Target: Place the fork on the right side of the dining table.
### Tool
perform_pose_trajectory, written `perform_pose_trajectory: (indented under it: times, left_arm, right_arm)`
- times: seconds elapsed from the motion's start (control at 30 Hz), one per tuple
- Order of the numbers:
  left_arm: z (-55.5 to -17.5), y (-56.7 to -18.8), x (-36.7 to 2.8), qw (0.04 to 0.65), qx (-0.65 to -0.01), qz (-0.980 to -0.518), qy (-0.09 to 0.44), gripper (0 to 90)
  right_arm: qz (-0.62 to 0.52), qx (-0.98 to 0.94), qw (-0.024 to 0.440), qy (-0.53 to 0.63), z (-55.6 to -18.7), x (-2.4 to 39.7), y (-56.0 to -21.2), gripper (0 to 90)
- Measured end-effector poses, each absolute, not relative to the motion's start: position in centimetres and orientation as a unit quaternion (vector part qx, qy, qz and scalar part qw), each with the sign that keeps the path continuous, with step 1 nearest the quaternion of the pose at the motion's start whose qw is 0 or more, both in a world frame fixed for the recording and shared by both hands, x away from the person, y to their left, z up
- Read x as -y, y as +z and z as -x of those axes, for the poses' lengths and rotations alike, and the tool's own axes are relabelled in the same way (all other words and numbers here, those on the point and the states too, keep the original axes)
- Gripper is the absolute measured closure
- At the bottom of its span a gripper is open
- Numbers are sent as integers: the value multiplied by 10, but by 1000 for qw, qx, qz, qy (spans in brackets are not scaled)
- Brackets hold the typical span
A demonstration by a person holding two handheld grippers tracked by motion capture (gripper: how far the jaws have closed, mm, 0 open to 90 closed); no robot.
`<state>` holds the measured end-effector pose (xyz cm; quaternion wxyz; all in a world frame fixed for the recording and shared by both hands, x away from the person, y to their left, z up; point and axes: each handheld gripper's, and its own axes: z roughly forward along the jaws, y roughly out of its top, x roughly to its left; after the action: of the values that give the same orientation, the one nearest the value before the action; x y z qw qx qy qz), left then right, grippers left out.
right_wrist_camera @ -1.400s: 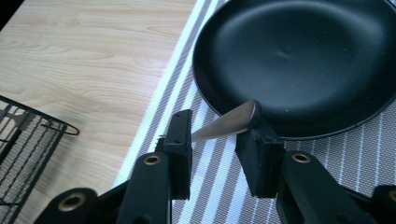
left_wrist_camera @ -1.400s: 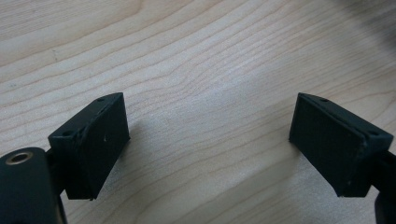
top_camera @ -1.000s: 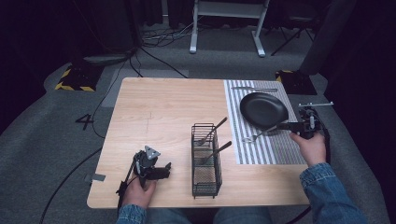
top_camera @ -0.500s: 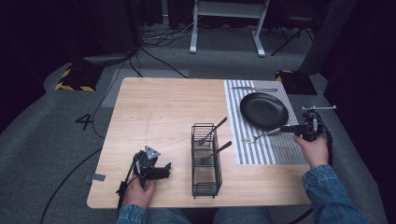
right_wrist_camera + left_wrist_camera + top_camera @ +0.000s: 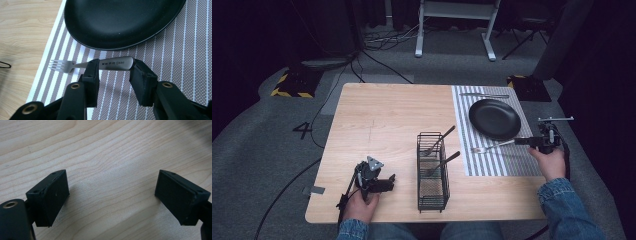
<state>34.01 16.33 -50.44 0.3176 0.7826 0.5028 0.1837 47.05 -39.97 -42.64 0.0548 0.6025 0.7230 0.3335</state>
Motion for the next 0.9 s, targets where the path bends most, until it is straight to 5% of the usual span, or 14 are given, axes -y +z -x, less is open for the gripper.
perform_pose_trajectory:
  times: [0.9]
  left_arm:
    - [-340,-504,-163,317,-502,-783,184,119]
  right_arm:
    - [-628,-708,40,320,-479,420,-452,604]
